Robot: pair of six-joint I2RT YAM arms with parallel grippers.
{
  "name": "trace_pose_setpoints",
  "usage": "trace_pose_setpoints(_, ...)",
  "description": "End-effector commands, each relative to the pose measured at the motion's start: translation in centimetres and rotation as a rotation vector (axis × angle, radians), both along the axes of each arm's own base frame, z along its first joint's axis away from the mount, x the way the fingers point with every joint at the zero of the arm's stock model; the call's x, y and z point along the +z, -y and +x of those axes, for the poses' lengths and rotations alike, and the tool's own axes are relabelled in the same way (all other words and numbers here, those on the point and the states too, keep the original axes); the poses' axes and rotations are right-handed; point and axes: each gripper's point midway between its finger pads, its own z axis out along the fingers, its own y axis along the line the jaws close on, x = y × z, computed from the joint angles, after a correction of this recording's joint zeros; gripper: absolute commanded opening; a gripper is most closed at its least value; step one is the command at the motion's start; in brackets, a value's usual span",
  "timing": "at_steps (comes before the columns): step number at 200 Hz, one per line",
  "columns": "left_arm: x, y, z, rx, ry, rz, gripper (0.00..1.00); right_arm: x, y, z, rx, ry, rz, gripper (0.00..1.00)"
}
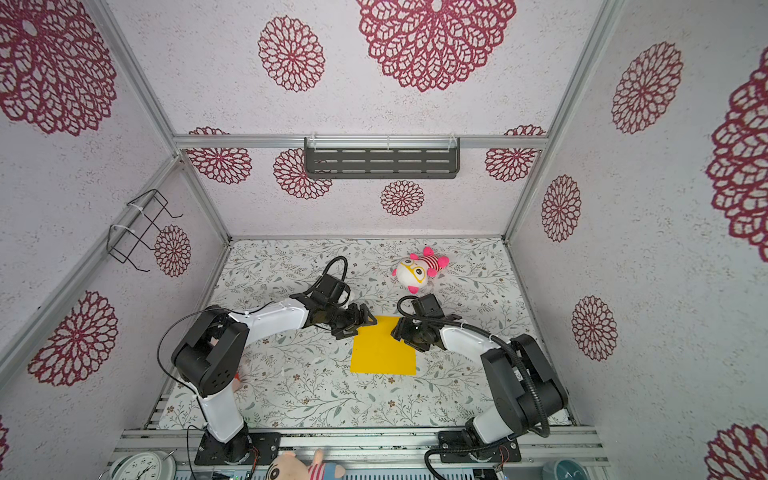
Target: Fold a paper plane with a square sheet of paper (pick it up from the middle)
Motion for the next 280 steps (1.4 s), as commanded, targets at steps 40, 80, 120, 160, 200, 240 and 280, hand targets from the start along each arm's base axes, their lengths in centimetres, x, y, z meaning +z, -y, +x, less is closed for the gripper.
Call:
trace_pose_setpoints(40, -2.8, 1.7, -1.1, -0.086, -0.082, 0.011, 0.84, -1.2, 0.5, -1.1, 0.034, -0.041, -0.033, 0.61)
trace_pose_setpoints(80, -4.1, 1.5, -1.5, -0.085, -0.109, 0.032, 0.84, -1.9, 0.5, -1.5, 0.04, -0.06, -0.027, 0.6)
trace_pose_setpoints(120, -5.3, 0.6, -1.9, -0.072, -0.133, 0.078, 0.84, -2.3, 0.0, -1.6, 0.048, -0.067, 0.006, 0.59)
trace_pose_setpoints(160, -5.1, 0.5, -1.8, -0.071, -0.117, 0.078, 0.84, -2.1, -1.4, -1.3, 0.058, -0.057, 0.096, 0.58)
trace_pose_setpoints(200, -3.8, 0.2, -1.2, -0.053, -0.071, 0.061, 0.85, -1.5, -1.6, -1.0, 0.047, -0.033, 0.141, 0.58)
trace_pose_setpoints(240, -2.0, -0.1, -0.5, -0.038, -0.017, 0.048, 0.85, 0.5, -0.4, -0.8, 0.027, 0.033, 0.131, 0.6)
trace_pose_setpoints(280, -0.2, 0.4, 0.4, -0.047, 0.031, 0.031, 0.85, 1.5, 0.1, -1.2, 0.029, 0.05, 0.12, 0.6)
